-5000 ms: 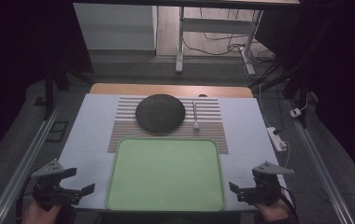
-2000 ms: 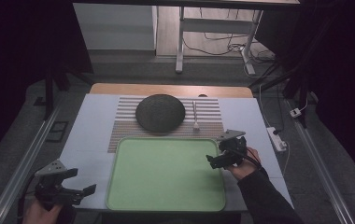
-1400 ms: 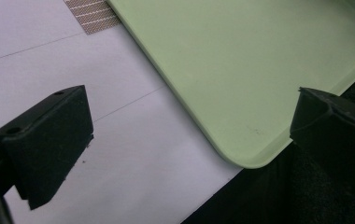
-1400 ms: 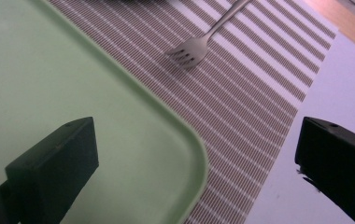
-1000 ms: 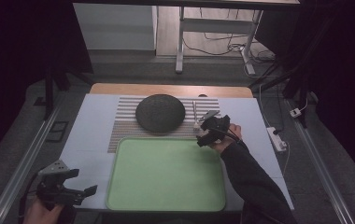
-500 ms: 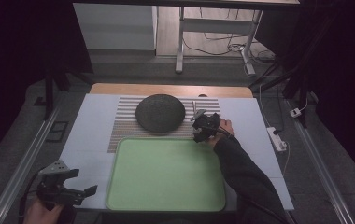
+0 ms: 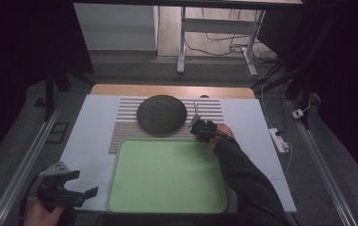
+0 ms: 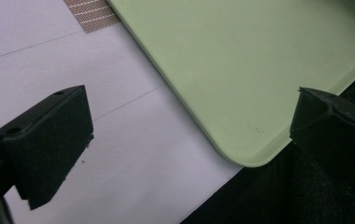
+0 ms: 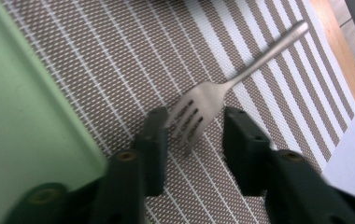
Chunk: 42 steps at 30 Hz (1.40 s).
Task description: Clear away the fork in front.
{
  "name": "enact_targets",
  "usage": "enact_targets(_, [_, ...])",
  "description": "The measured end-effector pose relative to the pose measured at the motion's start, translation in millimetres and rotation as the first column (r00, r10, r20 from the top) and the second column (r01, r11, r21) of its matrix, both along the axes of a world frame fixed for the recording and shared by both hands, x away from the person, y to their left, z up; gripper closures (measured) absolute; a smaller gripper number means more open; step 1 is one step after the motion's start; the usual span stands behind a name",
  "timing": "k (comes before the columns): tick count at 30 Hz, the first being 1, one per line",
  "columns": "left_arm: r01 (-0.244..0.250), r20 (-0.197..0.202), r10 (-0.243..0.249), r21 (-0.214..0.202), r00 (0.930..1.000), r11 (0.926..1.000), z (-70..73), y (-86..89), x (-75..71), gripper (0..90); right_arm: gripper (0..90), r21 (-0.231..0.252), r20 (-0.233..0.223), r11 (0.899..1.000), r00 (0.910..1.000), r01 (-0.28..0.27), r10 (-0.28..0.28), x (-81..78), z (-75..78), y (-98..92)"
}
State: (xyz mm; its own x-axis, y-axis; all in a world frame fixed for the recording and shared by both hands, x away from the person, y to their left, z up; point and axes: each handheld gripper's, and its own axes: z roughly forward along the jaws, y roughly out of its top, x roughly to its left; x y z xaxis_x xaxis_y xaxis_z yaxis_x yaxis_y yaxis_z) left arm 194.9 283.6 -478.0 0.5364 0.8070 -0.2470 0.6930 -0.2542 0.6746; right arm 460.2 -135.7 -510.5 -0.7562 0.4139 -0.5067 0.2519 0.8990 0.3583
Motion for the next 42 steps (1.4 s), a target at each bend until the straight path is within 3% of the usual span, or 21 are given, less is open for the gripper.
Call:
enact_targets(1, [0.000,0.000,0.000,0.000,1.0000,1.0000,0.0,0.0,0.0,0.0,73.3,-0.025,0.011,0.999,0.9996,-0.027,0.027,-2.2,-1.5,1.4])
enact_targets(6, [0.001,0.000,-0.001,0.004,1.0000,1.0000,0.0,-0.7,-0.1,0.0,78.3,-0.069,0.046,0.996,0.9971,-0.057,0.060,-6.2,-3.1,4.0])
enact_targets(7, [0.001,0.000,-0.001,0.004,1.0000,1.0000,0.0,-0.7,-0.1,0.0,85.6,-0.090,0.075,0.994,0.9948,-0.062,0.069,-7.9,-2.4,4.7])
enact_targets(8, [0.001,0.000,-0.001,0.004,1.0000,1.0000,0.0,-0.7,-0.1,0.0,87.4,-0.084,0.068,0.993,0.9942,-0.078,0.083,-7.3,-2.1,4.5])
enact_targets(11, [0.002,0.000,-0.002,0.004,1.0000,1.0000,0.0,-0.7,-0.2,0.0,88.6,-0.105,0.097,0.992,0.9924,-0.067,0.077,-8.4,-0.9,4.9])
enact_targets(12, [0.002,0.000,-0.002,0.006,1.0000,1.0000,0.1,-0.8,-0.2,0.0,89.6,-0.120,0.126,0.991,0.9889,-0.062,0.078,-8.8,0.4,4.3])
enact_targets(13, [0.002,0.000,-0.002,0.006,1.0000,1.0000,0.1,-0.8,-0.2,0.0,89.7,-0.111,0.141,0.993,0.9878,-0.052,0.067,-9.3,0.7,4.2])
enact_targets(16, [0.001,0.000,-0.001,0.005,1.0000,1.0000,0.1,-0.8,-0.1,0.0,89.8,-0.082,0.128,0.995,0.9894,-0.058,0.068,-9.4,3.8,3.1])
enact_targets(21, [0.001,0.001,-0.001,0.005,1.0000,1.0000,0.1,-0.8,-0.2,0.0,89.9,-0.087,0.161,0.995,0.9852,-0.045,0.059,-12.3,8.6,2.3])
enact_targets(24, [0.001,0.001,-0.001,0.004,1.0000,1.0000,0.1,-0.6,-0.3,0.0,89.8,-0.026,0.168,0.999,0.9847,-0.042,0.046,-16.9,17.5,-0.3])
enact_targets(25, [0.001,0.001,-0.001,0.004,1.0000,1.0000,0.1,-0.5,-0.3,0.0,89.8,-0.026,0.168,0.999,0.9847,-0.042,0.046,-16.9,17.5,-0.3])
enact_targets(26, [0.001,0.002,-0.001,0.003,1.0000,1.0000,0.1,-0.5,-0.3,0.0,89.8,0.019,0.154,0.998,0.9866,-0.056,0.053,-19.0,23.7,-2.9])
enact_targets(32, [0.002,0.002,-0.002,0.003,1.0000,1.0000,0.2,-0.7,-0.4,0.0,89.9,0.108,0.142,0.993,0.9889,-0.057,0.041,-24.5,35.6,-9.3])
enact_targets(36, [0.004,0.004,-0.004,0.005,1.0000,1.0000,0.3,-1.0,-0.6,0.0,89.9,0.194,0.119,0.980,0.9925,-0.049,0.026,-30.1,45.0,-15.9])
enact_targets(37, [0.005,0.005,-0.005,0.007,1.0000,1.0000,0.4,-1.3,-0.7,0.0,90.0,0.243,0.105,0.969,0.9943,-0.044,0.019,-32.5,48.9,-20.0])
enact_targets(39, [0.008,0.007,-0.008,0.015,0.9999,0.9999,0.5,-2.1,-0.9,0.0,90.0,0.256,0.099,0.966,0.9950,-0.042,0.017,-33.5,50.5,-21.4])
enact_targets(41, [0.011,0.009,-0.011,0.019,0.9999,0.9998,0.5,-2.8,-1.0,0.0,90.0,0.316,0.072,0.948,0.9973,-0.037,0.015,-38.7,56.2,-27.5])
enact_targets(42, [0.012,0.009,-0.012,0.020,0.9999,0.9997,0.5,-3.0,-1.1,0.0,90.0,0.316,0.072,0.948,0.9973,-0.037,0.015,-38.7,56.2,-27.5])
